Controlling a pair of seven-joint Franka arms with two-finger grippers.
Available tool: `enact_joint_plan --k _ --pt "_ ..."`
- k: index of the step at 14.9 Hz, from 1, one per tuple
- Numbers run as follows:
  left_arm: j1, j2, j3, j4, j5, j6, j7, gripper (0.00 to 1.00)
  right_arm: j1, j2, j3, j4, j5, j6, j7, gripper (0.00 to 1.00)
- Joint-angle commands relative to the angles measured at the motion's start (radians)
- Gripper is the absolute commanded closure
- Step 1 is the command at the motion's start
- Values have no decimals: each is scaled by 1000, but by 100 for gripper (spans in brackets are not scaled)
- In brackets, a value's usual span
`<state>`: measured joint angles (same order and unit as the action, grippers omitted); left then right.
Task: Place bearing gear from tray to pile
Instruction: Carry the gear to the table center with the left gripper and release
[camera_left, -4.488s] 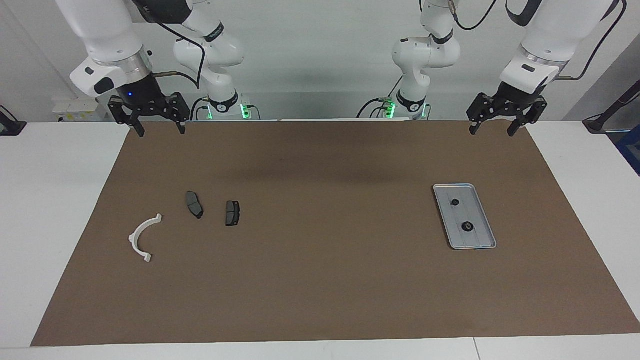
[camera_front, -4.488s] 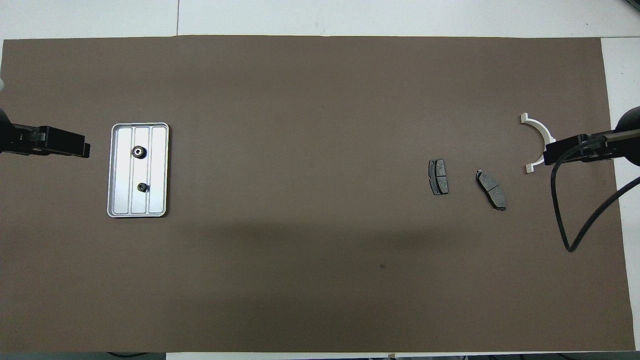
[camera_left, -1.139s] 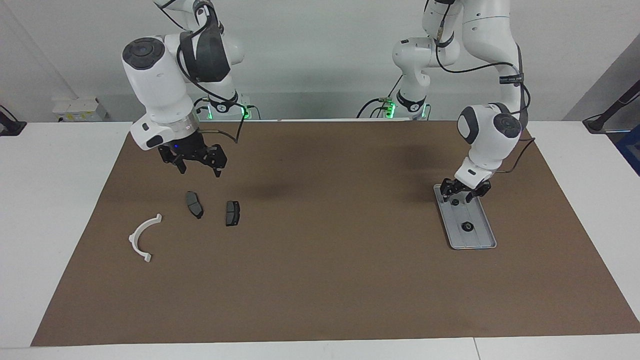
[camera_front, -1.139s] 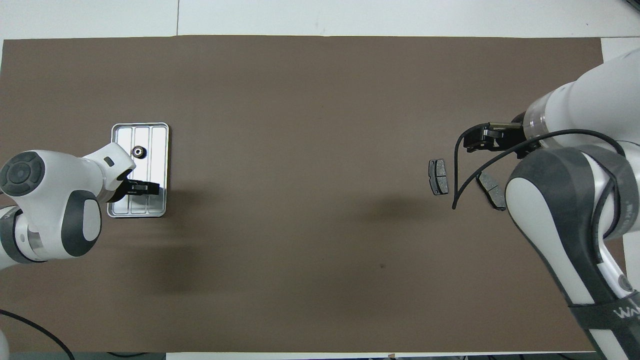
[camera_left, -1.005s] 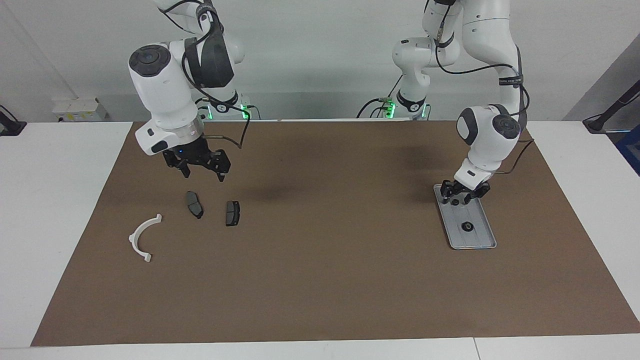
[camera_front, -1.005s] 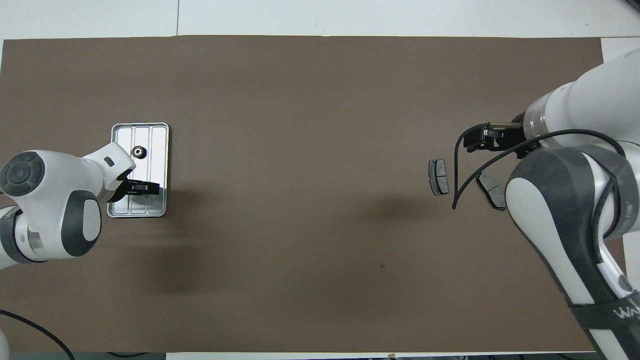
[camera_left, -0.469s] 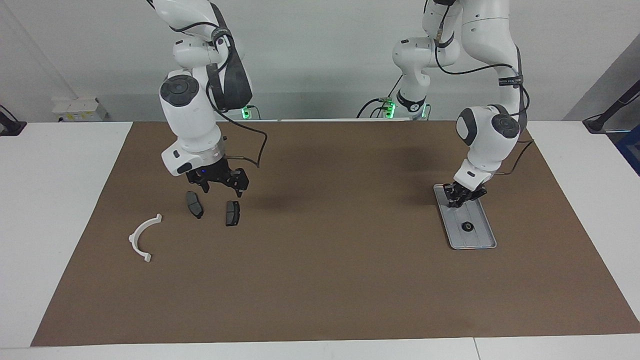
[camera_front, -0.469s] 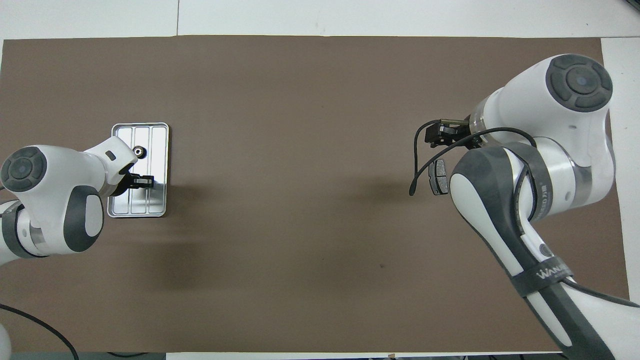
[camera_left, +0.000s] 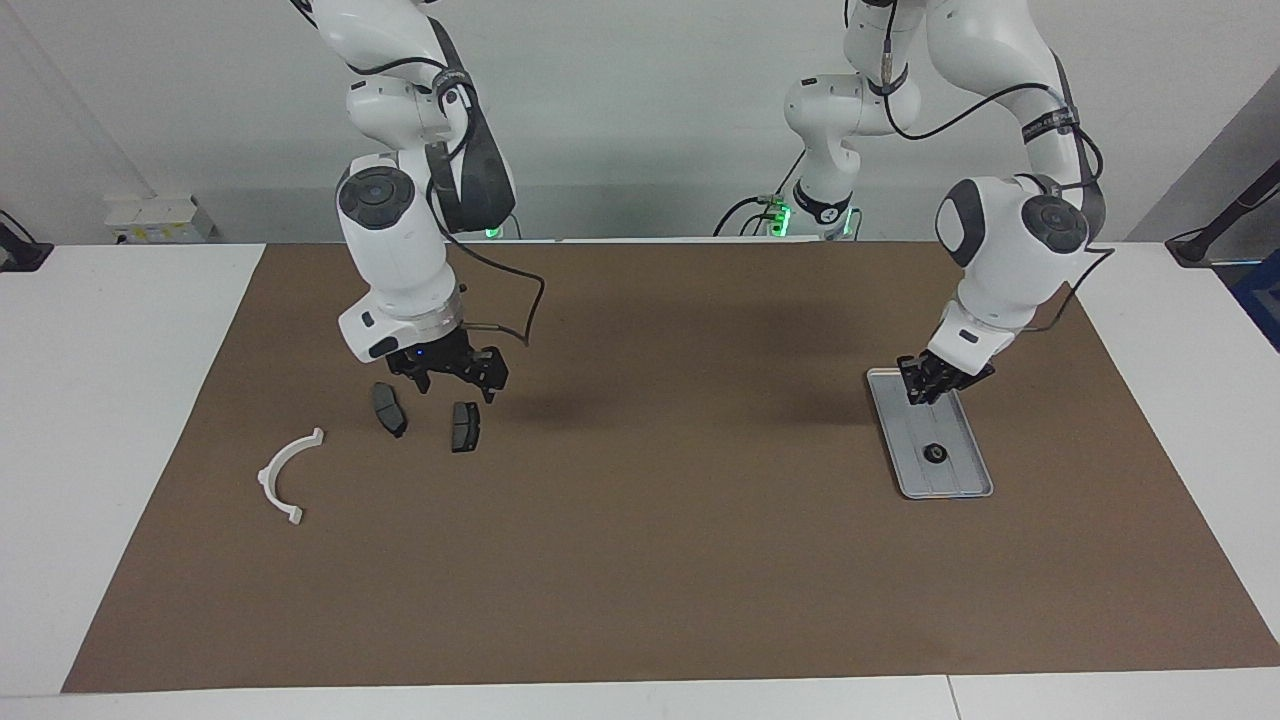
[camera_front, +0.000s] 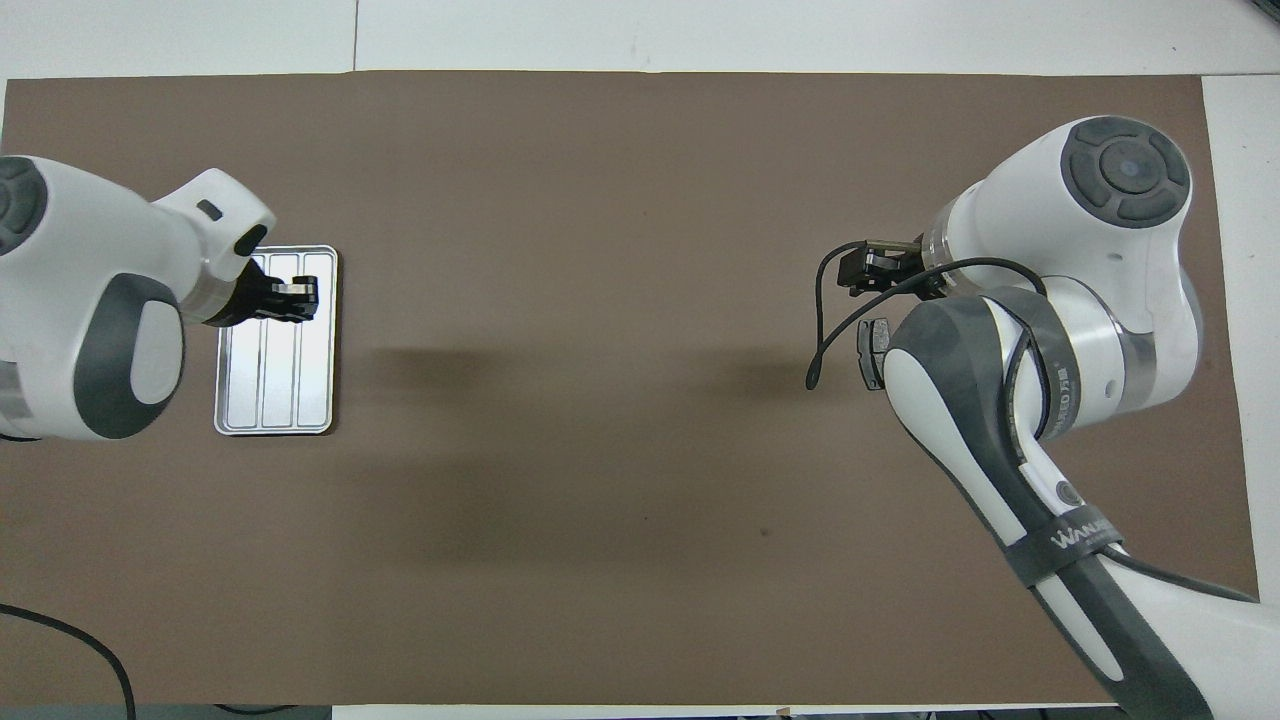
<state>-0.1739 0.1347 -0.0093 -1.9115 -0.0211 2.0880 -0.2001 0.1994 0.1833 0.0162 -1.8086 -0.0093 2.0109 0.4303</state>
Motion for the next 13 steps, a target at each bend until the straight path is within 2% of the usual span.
enact_joint_plan --k 1,5,7,13 --pt "-180 14 14 8 15 13 -284 100 -11 -13 2 -21 12 23 -1 0" --pt "-349 25 14 -40 20 101 -519 100 -17 -11 2 -21 3 25 -1 0" --pt "-413 80 14 -49 80 159 -628 100 -18 -11 2 -21 2 25 -1 0" --pt "-470 183 15 -50 131 250 -751 100 -18 -11 2 -21 0 25 -1 0"
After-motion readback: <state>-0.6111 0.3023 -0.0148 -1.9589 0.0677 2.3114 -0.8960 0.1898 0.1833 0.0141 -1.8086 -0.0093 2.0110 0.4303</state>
